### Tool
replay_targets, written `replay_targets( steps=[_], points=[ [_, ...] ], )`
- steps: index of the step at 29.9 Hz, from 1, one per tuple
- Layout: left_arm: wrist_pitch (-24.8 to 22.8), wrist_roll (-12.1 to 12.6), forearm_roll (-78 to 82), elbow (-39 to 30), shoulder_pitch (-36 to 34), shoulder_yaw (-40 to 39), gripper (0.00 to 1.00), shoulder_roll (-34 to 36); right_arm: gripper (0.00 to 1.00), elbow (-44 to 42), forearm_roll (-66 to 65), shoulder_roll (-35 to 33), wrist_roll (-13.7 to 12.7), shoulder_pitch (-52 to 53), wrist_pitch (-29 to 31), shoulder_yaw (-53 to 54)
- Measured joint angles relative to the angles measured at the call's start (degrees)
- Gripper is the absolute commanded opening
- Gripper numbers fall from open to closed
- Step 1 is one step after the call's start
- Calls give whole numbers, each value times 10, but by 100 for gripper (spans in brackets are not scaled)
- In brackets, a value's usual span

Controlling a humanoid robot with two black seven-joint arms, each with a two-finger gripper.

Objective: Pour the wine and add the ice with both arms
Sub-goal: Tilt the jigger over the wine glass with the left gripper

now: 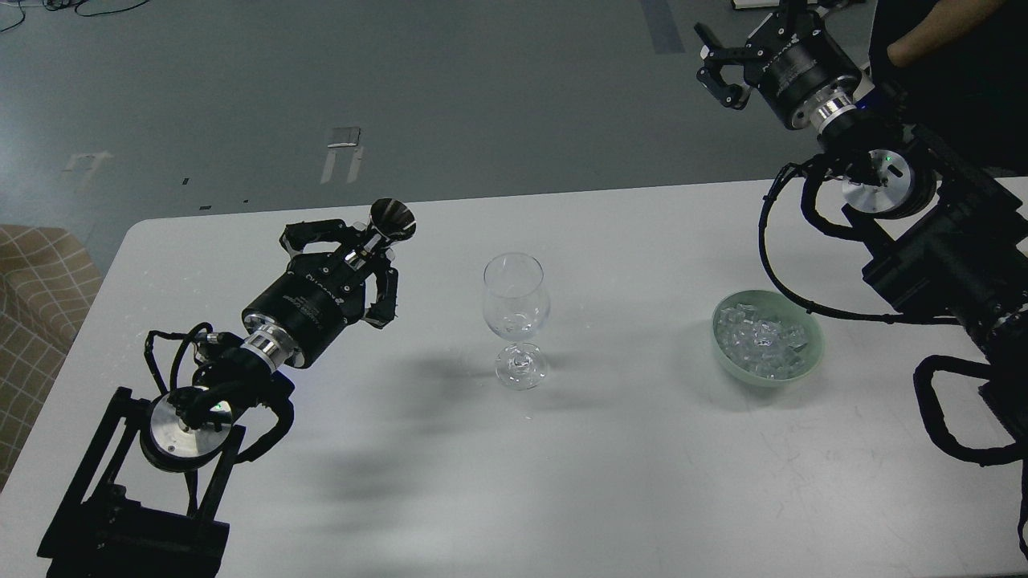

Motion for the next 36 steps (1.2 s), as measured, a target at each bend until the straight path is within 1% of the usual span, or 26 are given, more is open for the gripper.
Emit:
replay_targets(
  steps=[4, 8, 11, 16, 27, 36],
  points=[
    [0, 4, 22, -2, 0, 12, 0, 4, 100, 0, 0, 0, 0, 0, 0, 0],
    [1, 19, 47, -3, -5, 21, 0, 4, 100, 0, 0, 1, 0, 0, 0, 0],
    [2, 24, 58, -3, -8, 23, 0, 2, 100, 0, 0, 1, 0, 0, 0, 0],
    [5, 26, 67, -3, -15, 29, 0, -1, 100, 1, 0, 1, 0, 0, 0, 0],
    [31, 34, 69, 3, -53, 49, 0, -7, 100, 1, 0, 1, 0, 0, 0, 1],
    [35, 36, 96, 9, -67, 53, 0, -9, 100, 1, 0, -2, 0, -1, 0, 1]
  ],
)
